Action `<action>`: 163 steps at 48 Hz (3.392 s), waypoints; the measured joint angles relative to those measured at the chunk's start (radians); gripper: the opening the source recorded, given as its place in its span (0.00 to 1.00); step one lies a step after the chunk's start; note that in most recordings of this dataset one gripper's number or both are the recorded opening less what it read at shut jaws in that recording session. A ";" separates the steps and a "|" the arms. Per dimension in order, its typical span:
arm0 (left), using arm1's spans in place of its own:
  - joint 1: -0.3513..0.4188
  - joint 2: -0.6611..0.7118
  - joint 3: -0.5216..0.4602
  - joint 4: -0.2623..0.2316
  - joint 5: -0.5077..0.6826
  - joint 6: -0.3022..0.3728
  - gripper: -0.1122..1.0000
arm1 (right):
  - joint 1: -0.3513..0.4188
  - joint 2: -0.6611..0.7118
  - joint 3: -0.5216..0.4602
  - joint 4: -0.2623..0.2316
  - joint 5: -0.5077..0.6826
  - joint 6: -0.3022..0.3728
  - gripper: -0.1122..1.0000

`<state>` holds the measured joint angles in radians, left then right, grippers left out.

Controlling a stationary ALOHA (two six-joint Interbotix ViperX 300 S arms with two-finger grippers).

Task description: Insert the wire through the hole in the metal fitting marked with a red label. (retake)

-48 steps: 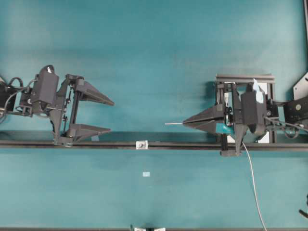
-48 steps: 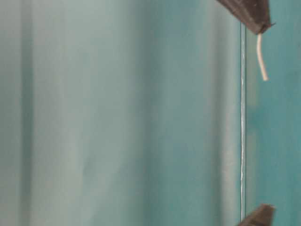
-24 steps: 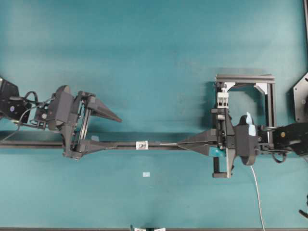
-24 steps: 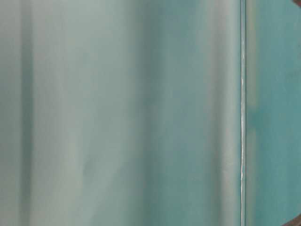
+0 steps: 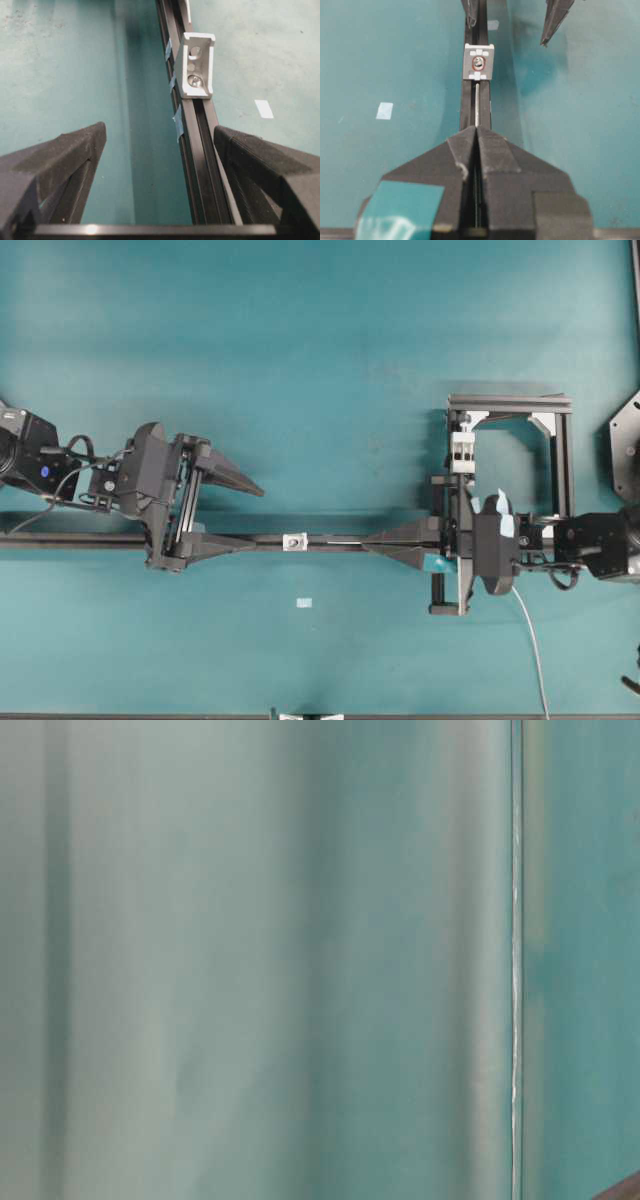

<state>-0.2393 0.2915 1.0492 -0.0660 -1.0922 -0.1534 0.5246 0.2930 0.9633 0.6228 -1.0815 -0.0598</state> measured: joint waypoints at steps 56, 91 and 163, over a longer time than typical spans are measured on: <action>0.003 -0.002 -0.003 0.000 0.003 -0.006 0.63 | 0.000 0.041 -0.034 0.008 -0.044 0.003 0.12; 0.003 -0.002 -0.008 -0.002 0.002 -0.006 0.63 | -0.002 0.081 -0.078 0.032 -0.051 0.002 0.12; 0.006 -0.031 -0.021 0.000 0.074 -0.064 0.63 | -0.061 0.153 -0.199 0.031 -0.049 -0.009 0.12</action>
<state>-0.2332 0.2608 1.0278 -0.0660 -1.0186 -0.2178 0.4633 0.4464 0.7639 0.6535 -1.1305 -0.0690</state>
